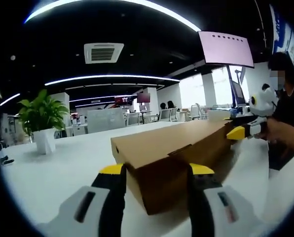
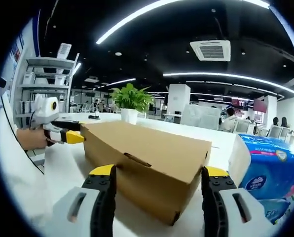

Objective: Operate the shoe box by opening the lid, removing the specified soft item, and placing it in the target area until the item is outside and the box remains undamaged.

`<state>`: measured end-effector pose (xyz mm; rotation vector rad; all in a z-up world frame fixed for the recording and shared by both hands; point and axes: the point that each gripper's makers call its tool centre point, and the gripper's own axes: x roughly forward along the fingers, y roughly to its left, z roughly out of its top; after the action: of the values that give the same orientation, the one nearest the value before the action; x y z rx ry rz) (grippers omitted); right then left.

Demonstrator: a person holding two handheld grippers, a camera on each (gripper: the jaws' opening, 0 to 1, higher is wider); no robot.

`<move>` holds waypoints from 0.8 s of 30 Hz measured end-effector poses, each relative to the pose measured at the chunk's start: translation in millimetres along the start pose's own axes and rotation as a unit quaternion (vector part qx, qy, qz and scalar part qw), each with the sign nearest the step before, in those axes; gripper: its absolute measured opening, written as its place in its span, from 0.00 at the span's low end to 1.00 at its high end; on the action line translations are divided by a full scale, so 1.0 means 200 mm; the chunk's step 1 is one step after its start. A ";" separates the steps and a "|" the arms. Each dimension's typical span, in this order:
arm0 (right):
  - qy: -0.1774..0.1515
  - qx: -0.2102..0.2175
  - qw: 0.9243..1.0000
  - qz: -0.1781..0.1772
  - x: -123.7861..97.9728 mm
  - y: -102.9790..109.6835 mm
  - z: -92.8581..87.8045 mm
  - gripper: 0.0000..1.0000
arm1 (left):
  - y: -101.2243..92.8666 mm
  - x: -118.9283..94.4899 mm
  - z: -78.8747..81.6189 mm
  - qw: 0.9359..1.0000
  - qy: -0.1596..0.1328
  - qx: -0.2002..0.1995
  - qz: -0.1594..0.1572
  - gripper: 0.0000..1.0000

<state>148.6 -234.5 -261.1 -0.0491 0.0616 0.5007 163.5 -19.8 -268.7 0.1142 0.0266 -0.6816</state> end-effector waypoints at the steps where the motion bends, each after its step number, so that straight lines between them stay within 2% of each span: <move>1: -0.009 0.018 1.000 0.007 -0.01 0.00 0.01 0.74 | -0.01 0.00 0.00 1.000 -0.005 0.000 0.002 0.50; 2: -0.019 0.044 0.999 0.006 -0.02 -0.02 0.02 0.74 | -0.01 -0.01 0.00 1.000 -0.008 -0.001 0.004 0.50; 3: -0.020 0.050 0.999 -0.002 -0.02 -0.04 0.02 0.71 | -0.02 -0.01 0.00 1.000 -0.010 -0.002 0.004 0.50; 4: -0.016 0.049 0.999 -0.013 -0.03 -0.07 0.02 0.68 | -0.03 -0.01 0.00 1.000 -0.013 -0.002 0.004 0.50; 7: -0.014 0.043 0.999 -0.006 -0.03 -0.06 0.02 0.69 | -0.03 0.00 0.01 1.000 -0.015 0.004 0.004 0.50; 10: -0.008 0.024 1.000 -0.005 -0.03 -0.06 0.01 0.69 | -0.02 -0.01 0.01 0.999 -0.019 -0.026 0.005 0.50; 24: 0.020 0.017 1.000 -0.014 -0.04 -0.06 0.00 0.67 | -0.03 -0.02 0.01 1.000 -0.017 -0.017 0.000 0.47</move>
<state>147.3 -248.7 -260.8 -0.0275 0.1090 0.4706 156.3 -22.8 -267.1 0.0699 0.0063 -0.6824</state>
